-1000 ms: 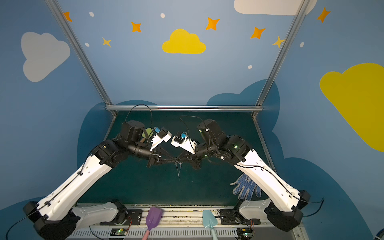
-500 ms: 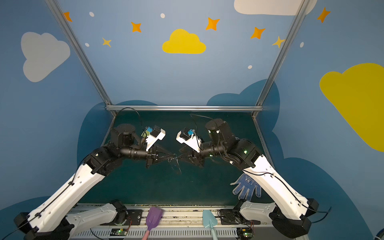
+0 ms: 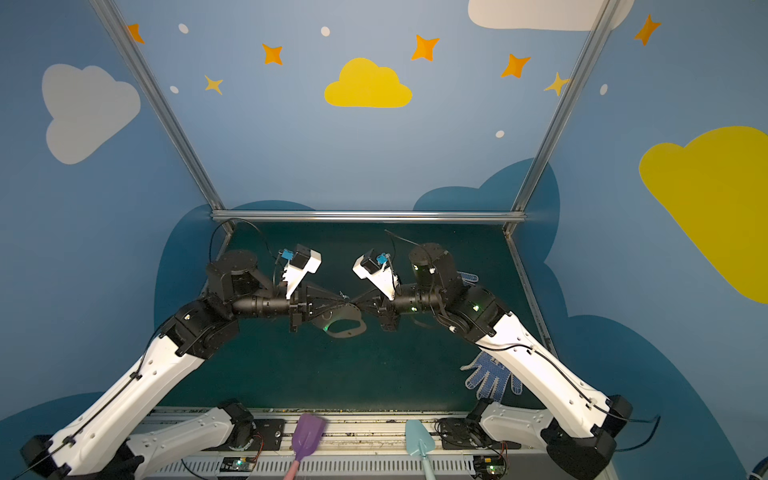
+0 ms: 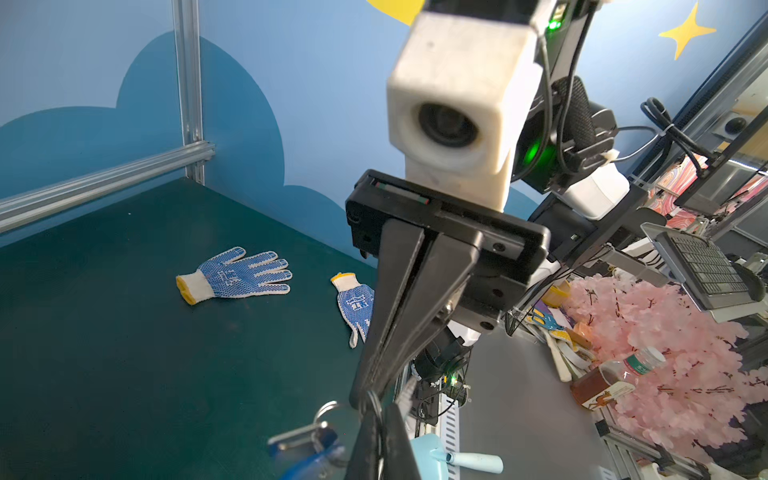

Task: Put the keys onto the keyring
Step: 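Level both grippers and hold the plate with keys hanging on its ring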

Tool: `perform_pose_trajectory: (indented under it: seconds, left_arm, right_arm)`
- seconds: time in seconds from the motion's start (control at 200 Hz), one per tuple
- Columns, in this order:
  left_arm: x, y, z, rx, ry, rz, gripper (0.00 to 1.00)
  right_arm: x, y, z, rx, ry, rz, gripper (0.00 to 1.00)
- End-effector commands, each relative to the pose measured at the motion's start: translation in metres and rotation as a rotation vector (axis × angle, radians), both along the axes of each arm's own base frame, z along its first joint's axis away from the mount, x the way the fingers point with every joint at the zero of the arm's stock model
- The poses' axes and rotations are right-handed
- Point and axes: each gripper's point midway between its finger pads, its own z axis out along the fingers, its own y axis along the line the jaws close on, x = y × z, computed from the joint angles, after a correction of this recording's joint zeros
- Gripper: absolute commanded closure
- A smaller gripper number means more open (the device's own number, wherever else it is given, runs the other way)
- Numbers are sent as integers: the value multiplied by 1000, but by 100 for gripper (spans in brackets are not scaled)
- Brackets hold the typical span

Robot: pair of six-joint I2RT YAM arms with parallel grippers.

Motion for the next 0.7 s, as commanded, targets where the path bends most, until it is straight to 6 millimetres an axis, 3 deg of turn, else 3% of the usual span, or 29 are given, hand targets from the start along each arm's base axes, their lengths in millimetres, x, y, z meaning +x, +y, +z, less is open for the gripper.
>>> perform_pose_trajectory:
  seconds: [0.0, 0.14, 0.215, 0.305, 0.386, 0.526, 0.626, 0.696]
  left_arm:
    - [-3, 1, 15, -47, -48, -4, 96]
    - [-4, 0, 16, -49, -44, -13, 97]
    - [-4, 0, 16, -52, -45, -13, 97]
    - [-5, 0, 15, -51, -40, -18, 96]
    - [-6, 0, 14, -49, -36, -22, 96]
    - [-7, 1, 14, -51, -40, -23, 97]
    - [-9, 1, 15, -56, -40, -29, 96]
    - [-9, 2, 16, -59, -44, -26, 97]
  right_arm:
    - [-21, 10, 12, 64, 35, 110, 100]
    - [-30, 14, 8, 44, 57, 150, 94]
    - [-24, 12, 7, 40, 36, 103, 77]
    - [-10, 4, 16, 74, 11, 27, 73]
    - [-3, -4, 22, 88, -2, -9, 75]
    - [-1, -14, 31, 113, -34, -40, 89]
    - [6, -19, 37, 135, -59, -87, 91]
    - [12, -19, 37, 142, -61, -111, 99]
